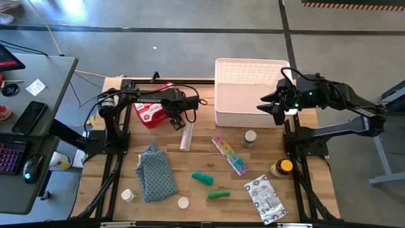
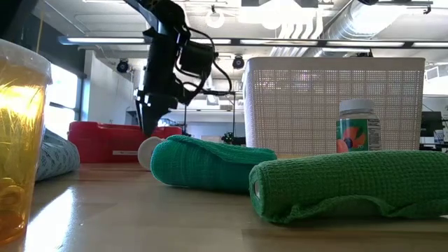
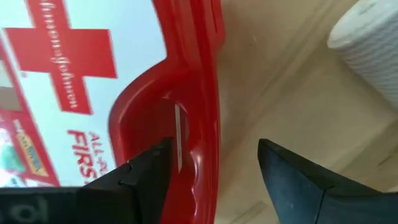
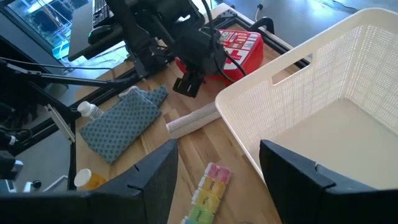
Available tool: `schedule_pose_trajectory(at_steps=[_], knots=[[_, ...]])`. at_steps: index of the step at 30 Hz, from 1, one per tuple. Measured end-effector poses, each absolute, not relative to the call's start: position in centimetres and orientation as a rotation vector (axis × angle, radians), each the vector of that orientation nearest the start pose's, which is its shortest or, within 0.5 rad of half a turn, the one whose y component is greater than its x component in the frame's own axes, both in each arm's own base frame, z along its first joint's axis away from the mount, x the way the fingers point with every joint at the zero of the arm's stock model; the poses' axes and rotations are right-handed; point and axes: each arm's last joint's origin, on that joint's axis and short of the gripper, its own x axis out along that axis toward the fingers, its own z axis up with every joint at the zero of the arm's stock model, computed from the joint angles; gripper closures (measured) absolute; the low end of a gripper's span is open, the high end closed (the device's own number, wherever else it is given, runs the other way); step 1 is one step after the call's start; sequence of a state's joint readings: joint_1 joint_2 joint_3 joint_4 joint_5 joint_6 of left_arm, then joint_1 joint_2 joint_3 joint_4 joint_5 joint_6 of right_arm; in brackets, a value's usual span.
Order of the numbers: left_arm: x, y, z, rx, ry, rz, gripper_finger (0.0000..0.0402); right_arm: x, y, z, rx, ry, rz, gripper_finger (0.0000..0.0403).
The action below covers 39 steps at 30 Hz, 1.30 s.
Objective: Pick & place medical supplies in basket/bin
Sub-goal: Put the red first aid kit into the white bin
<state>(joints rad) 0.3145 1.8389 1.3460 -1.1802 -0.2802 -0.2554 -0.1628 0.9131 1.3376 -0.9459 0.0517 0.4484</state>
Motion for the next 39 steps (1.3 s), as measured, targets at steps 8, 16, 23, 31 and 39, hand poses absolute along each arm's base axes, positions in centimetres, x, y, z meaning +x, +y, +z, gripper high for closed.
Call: schedule_pose_trajectory(at_steps=[8,16,23,31,39], knots=[[30.5,10.8,19.1,-0.193,1.654,0.660,0.0147,13.9,-2.4,42.0,0.476,0.465,-0.325,0.0187],[28.7,10.2,16.3,-0.244,1.746,0.610,0.0163,13.9,-2.5,42.0,0.486,0.461,-0.336,0.0187],[29.0,10.2,16.7,-0.276,1.729,0.591,0.0194,13.9,-2.6,42.0,0.475,0.453,-0.374,0.0187],[30.1,10.6,18.1,-0.282,1.662,0.579,0.0237,13.9,-2.6,42.0,0.474,0.453,-0.378,0.0187],[30.5,10.7,18.6,-0.281,1.632,0.580,0.0257,13.9,-2.6,42.0,0.477,0.453,-0.379,0.0187]])
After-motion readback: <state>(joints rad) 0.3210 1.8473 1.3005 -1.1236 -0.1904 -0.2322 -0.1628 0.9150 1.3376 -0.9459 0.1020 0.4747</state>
